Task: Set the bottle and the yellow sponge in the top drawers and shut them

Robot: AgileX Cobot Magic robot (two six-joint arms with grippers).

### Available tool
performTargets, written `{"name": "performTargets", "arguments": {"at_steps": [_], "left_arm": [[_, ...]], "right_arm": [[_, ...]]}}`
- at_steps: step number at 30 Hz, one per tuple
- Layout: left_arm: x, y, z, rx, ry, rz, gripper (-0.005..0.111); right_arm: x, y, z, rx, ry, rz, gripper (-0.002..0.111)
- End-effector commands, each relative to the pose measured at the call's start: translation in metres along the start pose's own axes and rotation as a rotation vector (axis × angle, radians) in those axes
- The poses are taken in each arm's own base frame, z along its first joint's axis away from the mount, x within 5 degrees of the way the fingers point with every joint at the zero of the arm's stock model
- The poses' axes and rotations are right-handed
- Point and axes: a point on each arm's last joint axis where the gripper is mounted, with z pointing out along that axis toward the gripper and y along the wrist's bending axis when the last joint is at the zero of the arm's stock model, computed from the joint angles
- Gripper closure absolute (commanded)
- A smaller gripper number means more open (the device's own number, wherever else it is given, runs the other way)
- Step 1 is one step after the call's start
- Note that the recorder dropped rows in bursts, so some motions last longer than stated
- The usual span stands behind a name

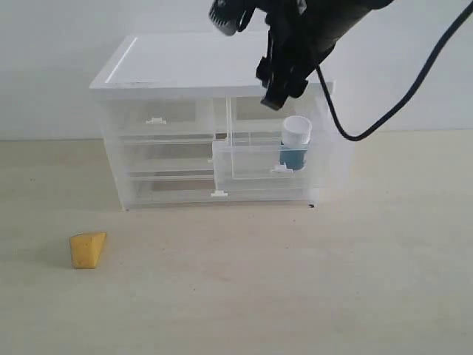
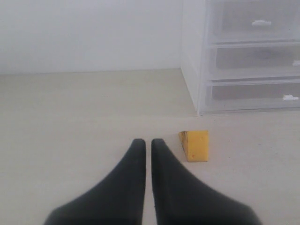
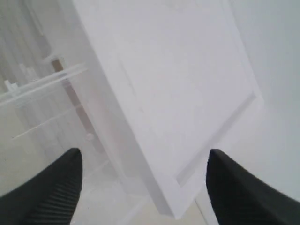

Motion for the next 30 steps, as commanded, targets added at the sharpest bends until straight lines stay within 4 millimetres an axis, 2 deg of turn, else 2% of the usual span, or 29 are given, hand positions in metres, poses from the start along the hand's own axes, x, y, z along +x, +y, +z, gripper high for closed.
{"name": "performTargets", "arguments": {"at_steps": [1,2,5,6,10,12,17,19,25,30], "left_arm": [[0.001,0.000,0.000,-0.002,-0.003,0.001,0.102],[0.001,0.000,0.000,-0.002,-0.005,0.001,0.102],[0.001,0.000,0.000,-0.002,-0.005,0.001,0.102],[0.001,0.000,0.000,-0.002,-0.005,0.001,0.102],[0.001,0.000,0.000,-0.002,-0.005,0.001,0.102],[0.001,0.000,0.000,-0.002,-0.005,0.001,0.102],[0.001,0.000,0.000,-0.002,-0.003,0.001,0.102],[0.001,0.000,0.000,-0.002,-0.003,0.001,0.102],[0.001,0.000,0.000,-0.002,-0.003,0.001,0.102],[0.000,0.000,0.000,-0.002,-0.007,0.001,0.102]], "right_arm": [[0.006,-0.013,-0.028,0.039,0.042,0.156,0.064],[0.007,-0.015,-0.032,0.040,0.052,0.190,0.071],[0.016,-0.019,-0.041,0.042,0.107,0.290,0.106],[0.019,-0.021,-0.043,0.044,0.119,0.341,0.108],[0.037,-0.031,-0.047,0.061,0.153,0.555,0.107],[0.043,-0.030,-0.050,0.013,0.153,0.631,0.107],[0.047,-0.015,-0.043,-0.087,0.180,0.541,0.107],[0.050,-0.018,-0.039,-0.096,0.161,0.561,0.107],[0.052,-0.006,-0.005,-0.176,0.192,0.537,0.107],[0.053,0.000,0.012,-0.186,0.202,0.531,0.107]]}}
